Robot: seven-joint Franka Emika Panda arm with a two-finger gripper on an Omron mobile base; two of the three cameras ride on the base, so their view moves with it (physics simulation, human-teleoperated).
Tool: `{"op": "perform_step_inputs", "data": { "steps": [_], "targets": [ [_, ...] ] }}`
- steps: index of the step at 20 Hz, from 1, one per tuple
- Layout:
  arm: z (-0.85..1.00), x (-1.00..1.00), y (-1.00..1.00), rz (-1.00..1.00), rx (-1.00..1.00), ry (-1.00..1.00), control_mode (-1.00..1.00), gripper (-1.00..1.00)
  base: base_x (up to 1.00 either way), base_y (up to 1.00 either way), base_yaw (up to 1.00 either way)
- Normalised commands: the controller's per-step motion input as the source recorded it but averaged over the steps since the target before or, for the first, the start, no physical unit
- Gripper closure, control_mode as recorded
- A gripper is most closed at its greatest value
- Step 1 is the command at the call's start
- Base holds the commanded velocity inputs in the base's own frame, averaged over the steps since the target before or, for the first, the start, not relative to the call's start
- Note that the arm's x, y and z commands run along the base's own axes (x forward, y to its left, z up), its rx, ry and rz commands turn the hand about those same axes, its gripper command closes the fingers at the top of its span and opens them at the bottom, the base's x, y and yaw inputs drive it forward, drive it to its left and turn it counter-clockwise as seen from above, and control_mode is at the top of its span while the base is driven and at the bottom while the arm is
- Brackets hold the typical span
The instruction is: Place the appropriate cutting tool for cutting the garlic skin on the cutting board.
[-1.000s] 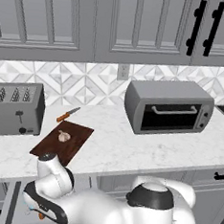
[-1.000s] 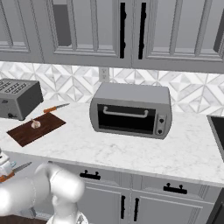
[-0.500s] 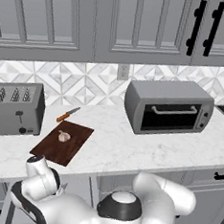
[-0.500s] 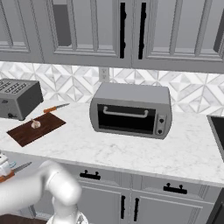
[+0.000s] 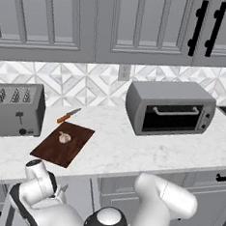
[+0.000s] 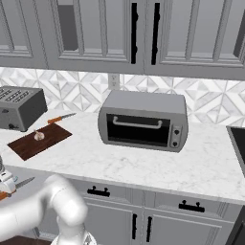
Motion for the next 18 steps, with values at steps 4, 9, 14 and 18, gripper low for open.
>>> {"op": "perform_step_inputs", "data": {
  "steps": [4,9,14,18],
  "targets": [
    [-0.22,0.08,0.01,0.0,0.0,-0.02,-1.0,-1.0,0.0,0.0,0.0],
    [-0.44,0.01,0.08,0.0,0.0,-0.06,-1.0,-1.0,0.0,0.0,0.0],
    [-0.49,-0.16,0.01,0.0,0.0,-0.09,-1.0,1.0,0.0,0.0,0.0],
    [-0.58,-0.63,-0.08,-0.03,0.0,-0.02,-1.0,1.0,0.0,0.0,0.0]
  ]
}}
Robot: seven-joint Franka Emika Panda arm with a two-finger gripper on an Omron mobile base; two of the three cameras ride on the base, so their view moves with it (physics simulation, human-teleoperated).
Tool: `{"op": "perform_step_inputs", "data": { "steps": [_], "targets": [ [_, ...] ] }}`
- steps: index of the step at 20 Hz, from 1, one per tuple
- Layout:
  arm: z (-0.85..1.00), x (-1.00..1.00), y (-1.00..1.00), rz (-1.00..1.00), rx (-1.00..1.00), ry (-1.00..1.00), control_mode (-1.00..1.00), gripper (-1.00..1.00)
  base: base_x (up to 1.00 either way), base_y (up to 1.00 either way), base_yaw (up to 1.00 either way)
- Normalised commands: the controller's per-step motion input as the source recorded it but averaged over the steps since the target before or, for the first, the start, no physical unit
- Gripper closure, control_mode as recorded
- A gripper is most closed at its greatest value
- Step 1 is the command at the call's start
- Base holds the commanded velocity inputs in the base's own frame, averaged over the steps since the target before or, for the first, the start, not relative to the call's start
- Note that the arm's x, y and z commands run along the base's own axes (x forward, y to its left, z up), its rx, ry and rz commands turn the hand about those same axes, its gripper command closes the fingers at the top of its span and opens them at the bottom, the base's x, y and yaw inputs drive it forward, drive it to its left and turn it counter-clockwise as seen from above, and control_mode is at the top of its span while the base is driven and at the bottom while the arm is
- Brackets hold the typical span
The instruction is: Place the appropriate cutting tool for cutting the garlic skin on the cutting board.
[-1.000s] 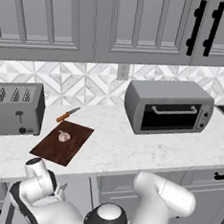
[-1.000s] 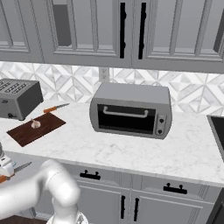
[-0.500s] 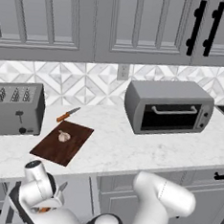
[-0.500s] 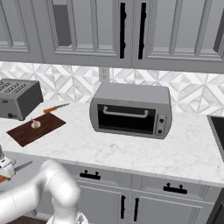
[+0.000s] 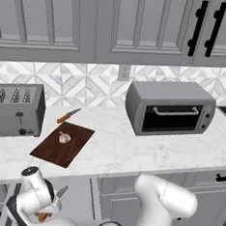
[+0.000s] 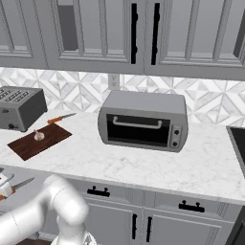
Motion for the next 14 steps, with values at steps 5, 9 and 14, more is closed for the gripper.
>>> {"op": "perform_step_inputs", "data": {
  "steps": [5,9,14],
  "targets": [
    [-0.09,-0.26,-0.16,-0.07,0.01,-0.05,-1.0,1.0,0.0,0.0,0.0],
    [0.82,-0.28,-0.03,-0.05,0.1,-0.04,-1.0,1.0,0.0,0.0,0.0],
    [0.98,-0.86,0.0,-0.15,0.18,0.0,-1.0,1.0,0.0,0.0,0.0]
  ]
}}
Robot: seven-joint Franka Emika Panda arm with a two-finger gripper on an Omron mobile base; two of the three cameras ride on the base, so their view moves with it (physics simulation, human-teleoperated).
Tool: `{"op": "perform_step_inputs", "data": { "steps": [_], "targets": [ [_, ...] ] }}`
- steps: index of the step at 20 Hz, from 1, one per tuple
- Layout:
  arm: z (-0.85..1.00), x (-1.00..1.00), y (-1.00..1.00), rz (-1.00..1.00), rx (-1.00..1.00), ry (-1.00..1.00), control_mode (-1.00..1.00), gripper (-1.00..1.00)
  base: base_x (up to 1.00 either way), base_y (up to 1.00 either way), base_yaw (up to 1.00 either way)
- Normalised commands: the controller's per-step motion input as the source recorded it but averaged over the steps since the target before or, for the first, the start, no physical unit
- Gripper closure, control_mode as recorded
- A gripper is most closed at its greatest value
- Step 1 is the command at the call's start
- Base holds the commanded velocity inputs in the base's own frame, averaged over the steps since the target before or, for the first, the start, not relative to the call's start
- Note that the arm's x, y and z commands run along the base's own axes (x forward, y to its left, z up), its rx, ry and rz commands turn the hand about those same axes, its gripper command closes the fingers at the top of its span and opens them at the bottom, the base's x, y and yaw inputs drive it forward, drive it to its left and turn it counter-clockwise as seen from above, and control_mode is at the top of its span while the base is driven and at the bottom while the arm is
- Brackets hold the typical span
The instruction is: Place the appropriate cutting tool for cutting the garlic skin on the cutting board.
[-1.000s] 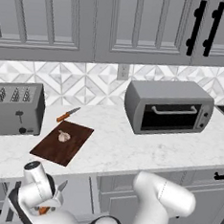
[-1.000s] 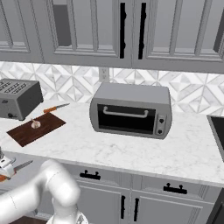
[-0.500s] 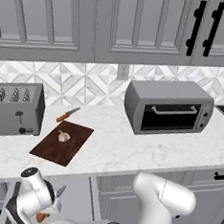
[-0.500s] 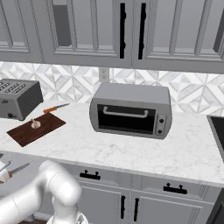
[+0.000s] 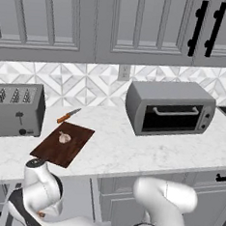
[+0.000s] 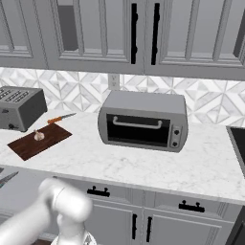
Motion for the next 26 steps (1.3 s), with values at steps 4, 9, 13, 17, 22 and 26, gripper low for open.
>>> {"op": "perform_step_inputs", "data": {
  "steps": [4,9,13,17,22,26],
  "targets": [
    [0.92,-0.37,0.01,-0.22,0.15,0.0,-1.0,1.0,0.0,0.0,0.0],
    [1.0,-0.16,-0.01,-0.35,0.06,0.0,-1.0,1.0,0.0,0.0,0.0],
    [1.0,-0.04,-0.13,-0.4,0.03,0.0,-1.0,1.0,0.0,0.0,0.0],
    [0.68,0.84,-0.69,-0.09,0.0,-0.01,-1.0,1.0,0.0,0.0,0.0],
    [0.3,1.0,-0.85,0.0,0.0,0.0,-1.0,1.0,0.0,0.0,0.0],
    [0.0,1.0,-0.02,0.0,-0.01,0.0,-1.0,1.0,0.0,0.0,0.0]
  ]
}}
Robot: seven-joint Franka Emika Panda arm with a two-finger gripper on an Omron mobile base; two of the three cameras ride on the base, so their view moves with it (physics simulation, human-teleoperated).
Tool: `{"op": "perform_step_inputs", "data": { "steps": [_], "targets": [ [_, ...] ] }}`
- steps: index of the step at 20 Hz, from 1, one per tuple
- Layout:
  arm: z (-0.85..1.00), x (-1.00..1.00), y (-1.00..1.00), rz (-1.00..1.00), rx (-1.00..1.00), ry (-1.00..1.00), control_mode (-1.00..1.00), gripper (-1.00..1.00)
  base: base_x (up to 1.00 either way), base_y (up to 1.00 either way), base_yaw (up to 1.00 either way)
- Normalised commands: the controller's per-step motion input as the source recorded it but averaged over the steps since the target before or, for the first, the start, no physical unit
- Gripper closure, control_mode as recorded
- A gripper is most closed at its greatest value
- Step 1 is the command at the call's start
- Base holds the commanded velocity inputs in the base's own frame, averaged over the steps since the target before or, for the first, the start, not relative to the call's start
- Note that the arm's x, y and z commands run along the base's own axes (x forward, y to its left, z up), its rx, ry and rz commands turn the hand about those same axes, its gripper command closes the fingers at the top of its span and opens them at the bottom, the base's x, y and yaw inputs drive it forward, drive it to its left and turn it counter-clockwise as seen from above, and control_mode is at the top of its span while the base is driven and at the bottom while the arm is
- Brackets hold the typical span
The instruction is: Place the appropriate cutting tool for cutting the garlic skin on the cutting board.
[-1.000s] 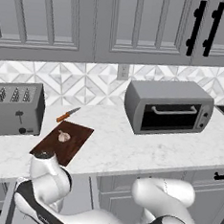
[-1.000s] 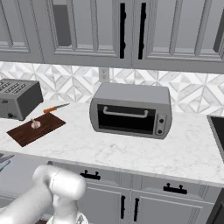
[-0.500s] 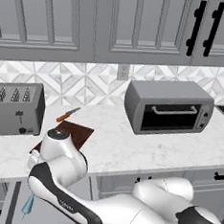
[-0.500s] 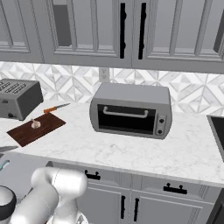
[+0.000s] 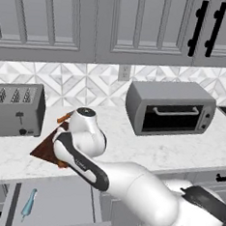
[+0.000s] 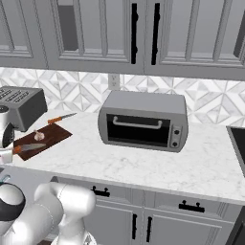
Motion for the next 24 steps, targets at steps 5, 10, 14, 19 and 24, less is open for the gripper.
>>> {"op": "perform_step_inputs", "data": {
  "steps": [5,10,14,19,24],
  "targets": [
    [-0.04,0.89,0.27,0.0,-0.04,0.14,-1.0,1.0,0.0,0.0,0.0],
    [-0.09,0.85,0.05,0.0,-0.06,0.07,-1.0,1.0,0.0,0.0,0.0],
    [-0.37,0.6,0.34,0.0,-0.18,0.01,-1.0,1.0,0.0,0.0,0.0],
    [-0.32,0.5,0.15,0.0,-0.14,0.0,-1.0,1.0,0.0,0.0,0.0],
    [-0.18,0.21,0.02,0.0,-0.02,0.0,-1.0,1.0,0.0,0.0,0.0]
  ]
}}
